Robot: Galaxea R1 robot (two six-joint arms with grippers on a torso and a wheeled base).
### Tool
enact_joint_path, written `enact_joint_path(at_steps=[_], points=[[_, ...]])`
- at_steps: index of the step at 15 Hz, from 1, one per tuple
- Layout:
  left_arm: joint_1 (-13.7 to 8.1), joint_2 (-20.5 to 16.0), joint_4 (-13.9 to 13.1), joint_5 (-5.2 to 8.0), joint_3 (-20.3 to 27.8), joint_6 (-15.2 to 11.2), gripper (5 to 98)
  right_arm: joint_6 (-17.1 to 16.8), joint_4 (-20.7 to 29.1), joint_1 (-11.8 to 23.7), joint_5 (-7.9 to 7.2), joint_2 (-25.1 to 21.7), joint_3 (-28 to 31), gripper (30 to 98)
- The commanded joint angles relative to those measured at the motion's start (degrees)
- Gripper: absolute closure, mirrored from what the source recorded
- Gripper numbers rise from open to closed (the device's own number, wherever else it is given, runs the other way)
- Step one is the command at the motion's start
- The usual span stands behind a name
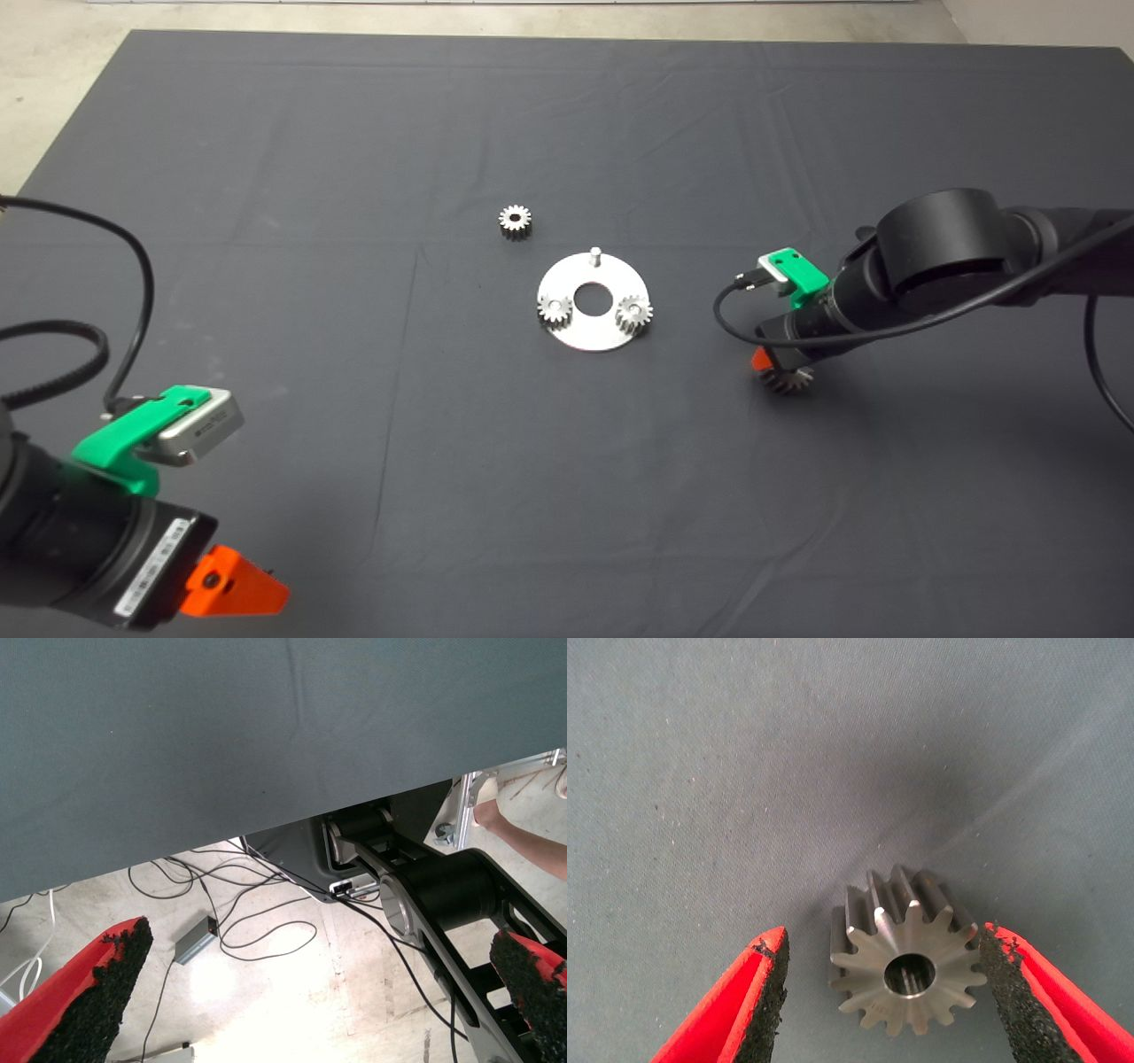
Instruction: Remove an incorrectly installed larger gear and replace it with the correct smaller gear
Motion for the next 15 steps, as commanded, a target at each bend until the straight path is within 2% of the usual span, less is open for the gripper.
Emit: enact_joint_path(at_steps=[1,3,4,5,6,7,8,9,10,11,12,13,14,15], points=[[-0.39,-0.01,-0.90,-0.19,1.05,0.22,5.4,0.73,-2.45,1.42,-0.35,-0.24,2.24,71.1],[-0.42,0.01,-0.90,-0.45,1.05,0.39,5.4,1.02,-2.10,2.36,-0.81,0.01,5.31,69.8],[-0.42,0.16,-0.81,-0.45,1.05,0.48,5.4,1.02,-2.03,4.55,-0.97,-0.15,6.97,66.4],[-0.42,0.25,-0.72,-0.28,0.79,0.62,5.4,1.02,-1.29,7.76,-1.96,-0.59,8.51,65.9],[-0.42,0.34,-0.70,-0.19,0.44,0.76,5.4,0.94,0.77,10.75,-3.65,-0.68,9.45,65.4],[-0.42,0.61,-0.63,-0.19,0.00,2.31,5.4,0.85,3.67,15.17,-5.26,-0.94,9.71,61.1],[-0.47,1.50,-0.72,-0.59,-1.44,4.19,5.4,0.85,6.42,18.97,-5.36,-2.05,10.64,60.2],[-0.68,3.67,-0.80,-1.80,-4.01,4.35,5.4,0.76,9.26,22.64,-5.36,-2.96,11.73,60.2],[-0.68,5.83,-0.81,-2.71,-5.76,4.35,5.4,0.85,11.37,24.69,-5.36,-3.38,11.91,60.0],[-0.68,8.45,-0.72,-3.26,-7.48,4.58,5.4,0.85,13.81,25.24,-5.36,-4.24,12.22,56.5],[-0.76,11.34,-0.63,-3.35,-9.35,5.25,5.4,0.94,15.78,25.24,-5.36,-4.83,13.43,55.7],[-0.77,14.38,-0.54,-3.35,-13.50,5.84,5.4,0.76,16.95,25.24,-5.44,-4.90,13.67,55.5],[-0.77,17.07,-0.37,-3.35,-17.71,6.73,5.4,0.67,18.40,25.24,-5.63,-4.98,13.85,52.2],[-0.77,19.17,-0.11,-3.46,-20.67,8.13,5.4,0.60,21.74,25.61,-5.63,-5.35,13.78,51.0]])
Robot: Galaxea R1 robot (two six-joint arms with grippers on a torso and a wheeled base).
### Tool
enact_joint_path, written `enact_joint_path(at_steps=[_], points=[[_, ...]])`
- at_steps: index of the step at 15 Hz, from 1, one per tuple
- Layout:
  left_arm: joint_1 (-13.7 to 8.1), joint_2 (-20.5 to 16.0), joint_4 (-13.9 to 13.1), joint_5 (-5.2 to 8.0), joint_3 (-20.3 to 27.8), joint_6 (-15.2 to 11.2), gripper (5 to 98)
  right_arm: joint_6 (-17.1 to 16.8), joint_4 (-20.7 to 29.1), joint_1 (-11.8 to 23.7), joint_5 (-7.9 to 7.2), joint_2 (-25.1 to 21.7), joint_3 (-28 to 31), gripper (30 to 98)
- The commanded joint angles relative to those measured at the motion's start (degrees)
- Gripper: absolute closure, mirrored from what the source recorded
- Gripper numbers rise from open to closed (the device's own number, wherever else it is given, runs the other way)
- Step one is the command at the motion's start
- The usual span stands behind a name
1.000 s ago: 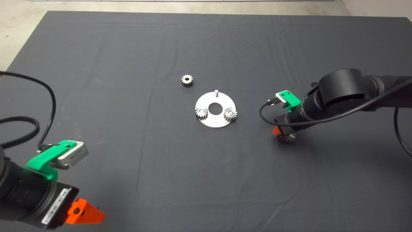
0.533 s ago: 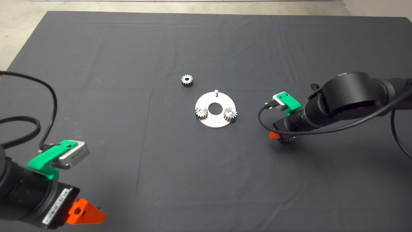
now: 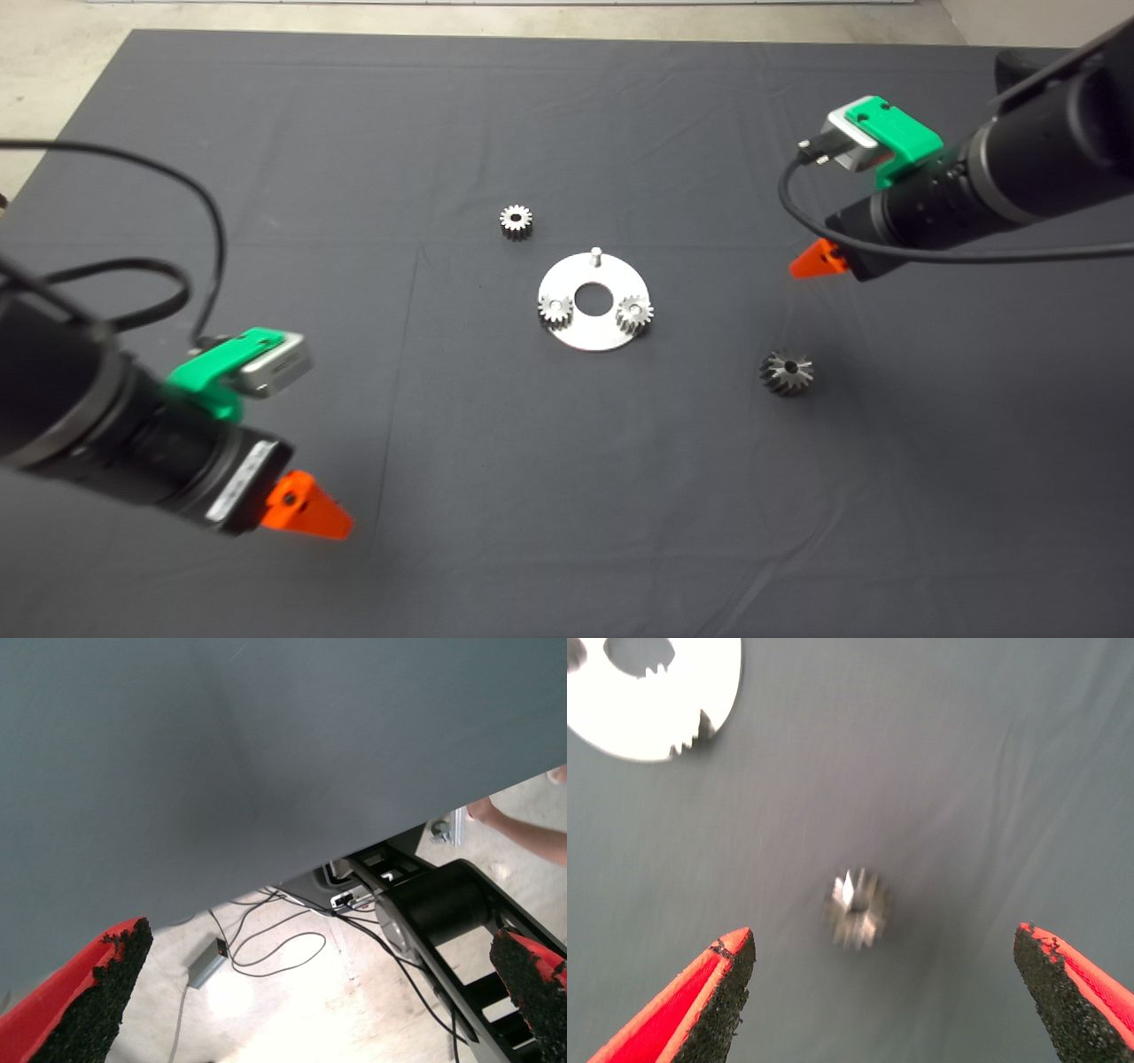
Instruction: Remove an incorrectly installed larger gear and replace it with the correct smaller gear
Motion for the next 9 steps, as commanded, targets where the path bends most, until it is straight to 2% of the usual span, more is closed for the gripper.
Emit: enact_joint_path(at_steps=[1,2,4,5,6,7,9], points=[[-0.76,9.59,1.03,-1.56,-13.68,5.13,5.4,0.07,13.64,4.05,-5.66,-2.66,2.23,51.0],[-0.76,11.93,1.98,-2.66,-15.47,5.61,5.4,0.08,16.34,4.31,-5.66,-3.00,2.65,51.0],[-0.76,17.93,3.05,-3.65,-20.52,6.61,5.4,0.33,21.36,4.49,-5.66,-5.12,2.84,51.0],[-0.76,20.58,5.78,-3.83,-21.46,6.78,5.4,0.07,23.67,5.44,-5.67,-5.20,3.26,50.7],[-0.76,22.40,7.81,-4.35,-23.02,6.39,5.4,0.08,24.80,6.33,-5.66,-5.46,3.27,46.9],[-0.67,24.68,8.39,-5.16,-26.41,6.25,5.4,-0.01,25.12,6.51,-5.66,-5.38,3.27,45.1],[-0.67,27.94,10.30,-5.32,-29.41,6.43,5.4,-0.27,25.12,6.98,-5.66,-4.94,3.45,44.2]])
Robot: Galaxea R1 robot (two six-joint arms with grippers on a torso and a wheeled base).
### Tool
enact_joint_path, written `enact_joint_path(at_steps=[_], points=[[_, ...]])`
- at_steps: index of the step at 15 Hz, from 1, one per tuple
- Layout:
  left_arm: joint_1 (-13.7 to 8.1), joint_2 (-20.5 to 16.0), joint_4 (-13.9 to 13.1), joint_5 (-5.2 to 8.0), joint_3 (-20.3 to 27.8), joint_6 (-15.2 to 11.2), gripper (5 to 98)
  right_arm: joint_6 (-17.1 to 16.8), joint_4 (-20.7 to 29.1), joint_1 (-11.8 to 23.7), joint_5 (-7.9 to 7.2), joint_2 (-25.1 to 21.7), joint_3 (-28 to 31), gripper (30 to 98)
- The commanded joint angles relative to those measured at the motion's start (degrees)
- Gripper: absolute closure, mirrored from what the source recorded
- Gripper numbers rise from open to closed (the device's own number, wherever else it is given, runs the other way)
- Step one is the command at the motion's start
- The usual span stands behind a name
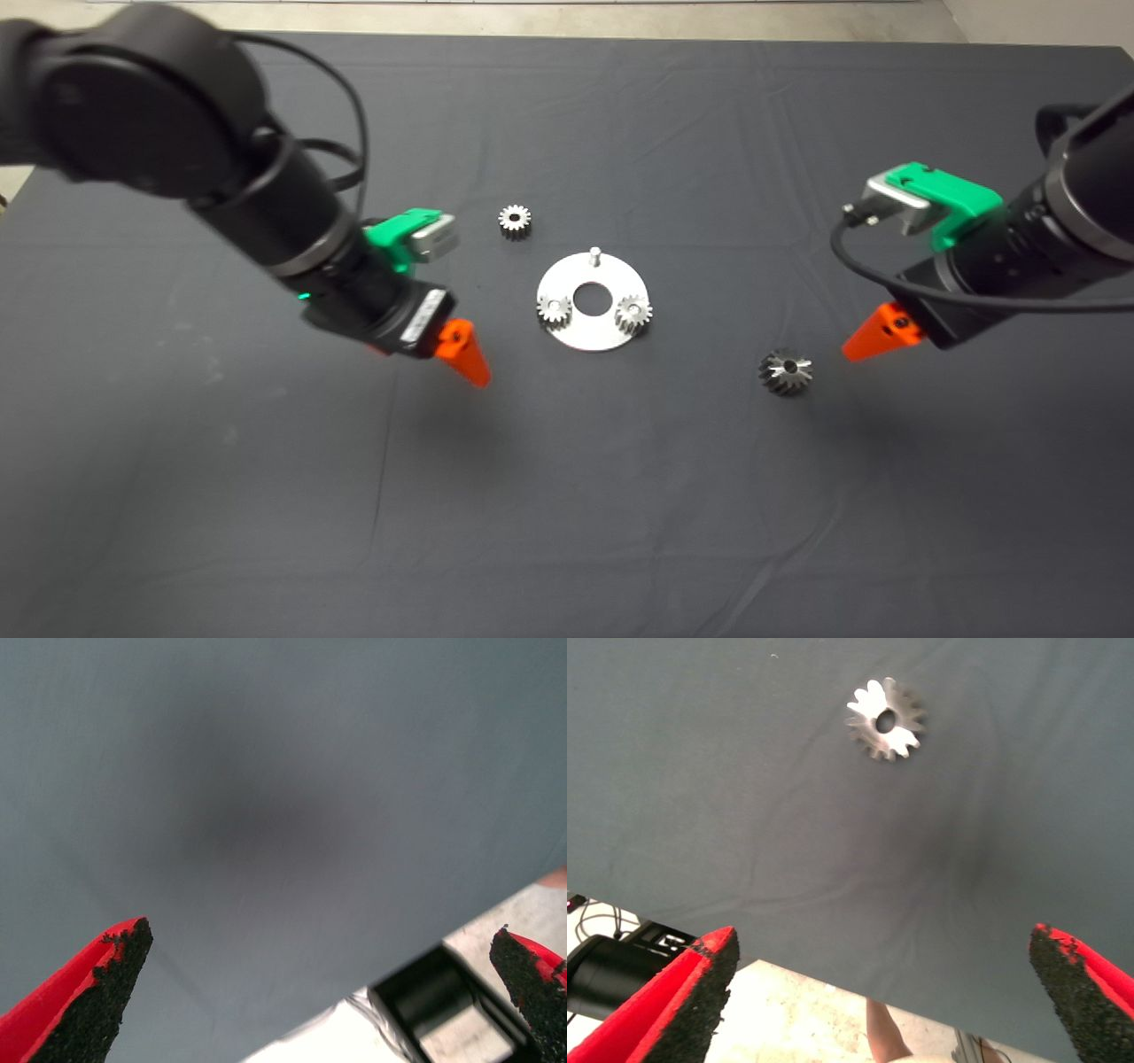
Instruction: Remove an incorrectly installed larger gear and replace it with the correct smaller gear
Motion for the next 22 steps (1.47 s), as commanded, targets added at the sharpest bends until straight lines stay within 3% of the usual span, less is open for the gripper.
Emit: enact_joint_path(at_steps=[1,3,6,8,9,10,12,13,15,18,20,21,22], points=[[-0.67,7.09,5.58,-1.23,-9.49,0.82,5.4,-0.06,4.12,5.18,-5.14,0.35,0.84,41.8],[-0.67,8.79,6.55,-1.23,-10.15,1.42,5.4,0.03,4.30,6.52,-4.96,0.66,1.44,40.8],[-0.41,9.63,10.15,-1.32,-11.25,0.80,5.4,0.29,4.47,6.66,-4.87,1.89,3.11,35.6],[0.04,10.59,13.33,-1.32,-14.74,0.72,5.4,0.47,5.53,6.75,-4.87,0.96,3.03,35.5],[1.27,11.25,13.94,-1.32,-17.40,0.99,5.4,0.47,6.36,6.83,-4.87,0.70,2.94,35.5],[2.11,12.57,16.71,-1.32,-19.40,1.24,5.4,0.38,6.49,6.75,-4.87,0.61,2.94,35.5],[5.52,13.22,26.85,-1.14,-21.52,0.30,5.4,0.44,6.49,6.75,-4.87,0.61,3.00,35.5],[6.91,13.48,29.91,-1.14,-23.64,-0.07,5.4,0.55,6.67,6.75,-4.87,0.53,3.08,35.5],[8.87,13.66,30.64,-1.41,-27.72,-0.08,5.4,0.47,6.58,6.75,-4.96,0.53,2.85,35.5],[9.35,17.40,30.64,-2.18,-32.10,0.56,5.4,0.32,6.58,6.75,-4.96,0.79,2.68,35.5],[10.40,17.79,30.72,-2.29,-34.45,0.54,5.4,0.21,6.50,6.75,-4.96,0.97,2.41,35.5],[10.41,17.79,30.72,-2.59,-35.82,0.54,5.4,0.21,6.49,6.75,-4.96,1.05,2.41,35.5],[10.41,17.79,30.72,-3.81,-36.60,0.58,5.4,0.21,6.49,6.75,-4.96,0.97,2.50,35.5]])
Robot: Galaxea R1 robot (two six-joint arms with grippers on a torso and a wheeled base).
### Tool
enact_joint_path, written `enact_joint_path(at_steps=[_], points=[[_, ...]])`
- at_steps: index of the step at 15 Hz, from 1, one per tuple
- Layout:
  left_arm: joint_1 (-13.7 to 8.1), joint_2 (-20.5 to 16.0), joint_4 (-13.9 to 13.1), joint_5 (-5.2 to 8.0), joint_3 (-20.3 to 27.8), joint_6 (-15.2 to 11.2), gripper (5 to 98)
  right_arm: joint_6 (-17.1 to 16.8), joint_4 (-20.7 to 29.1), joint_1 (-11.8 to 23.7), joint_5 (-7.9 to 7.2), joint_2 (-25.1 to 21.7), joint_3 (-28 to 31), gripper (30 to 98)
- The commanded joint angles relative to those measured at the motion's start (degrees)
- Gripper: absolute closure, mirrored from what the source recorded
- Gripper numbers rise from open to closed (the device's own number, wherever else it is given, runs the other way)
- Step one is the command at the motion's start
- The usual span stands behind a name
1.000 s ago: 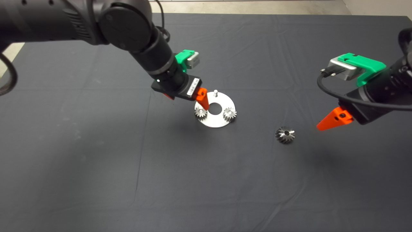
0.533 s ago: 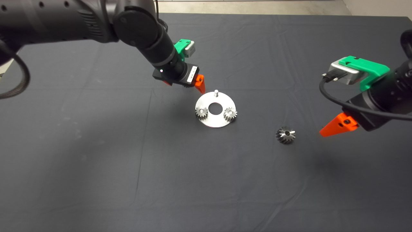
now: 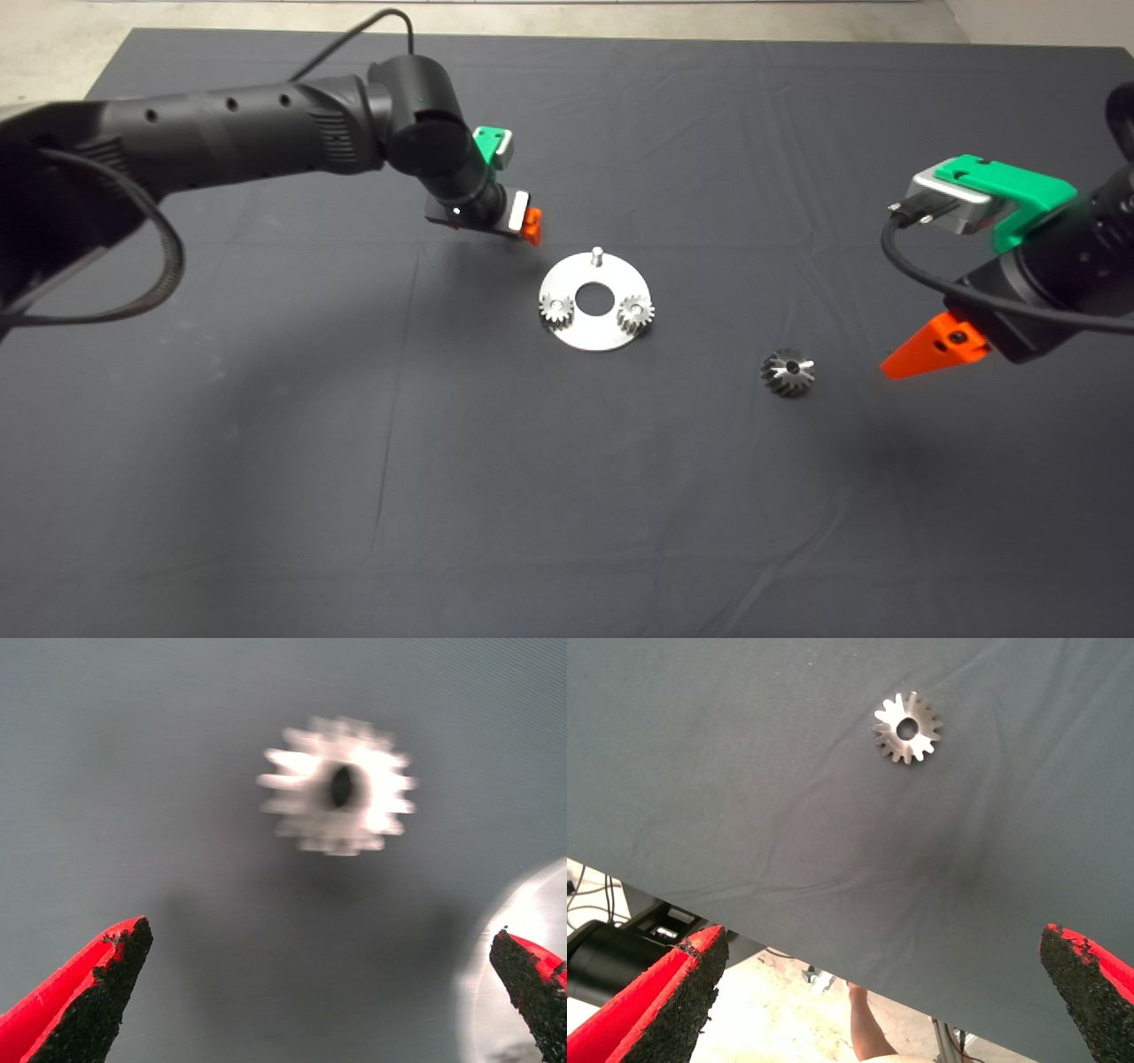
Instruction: Remove an incorrectly installed larger gear and replace it with the correct smaller gear
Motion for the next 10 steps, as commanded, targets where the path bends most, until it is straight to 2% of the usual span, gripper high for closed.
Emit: enact_joint_path(at_steps=[1,2,3,5,7,10], points=[[-0.47,0.28,0.48,-3.30,-3.28,0.30,5.4,0.29,2.28,1.29,-5.57,-0.01,-0.06,35.5],[-0.47,0.46,0.55,-4.40,-3.97,0.30,5.4,0.45,2.34,1.29,-5.64,-0.10,-0.06,35.5],[-0.43,1.27,0.92,-4.83,-5.38,0.61,5.4,0.53,2.33,1.29,-5.57,-0.28,-0.06,35.5],[-0.38,3.25,1.18,-4.94,-8.78,2.81,5.4,0.53,2.28,1.29,-5.57,-0.45,0.03,35.5],[-0.38,3.54,1.18,-4.95,-9.45,3.30,5.4,0.53,2.29,1.29,-5.57,-0.45,0.03,35.5],[-0.36,3.54,1.18,-6.00,-12.63,3.99,5.4,0.53,2.29,1.29,-5.57,-0.37,0.01,35.5]])
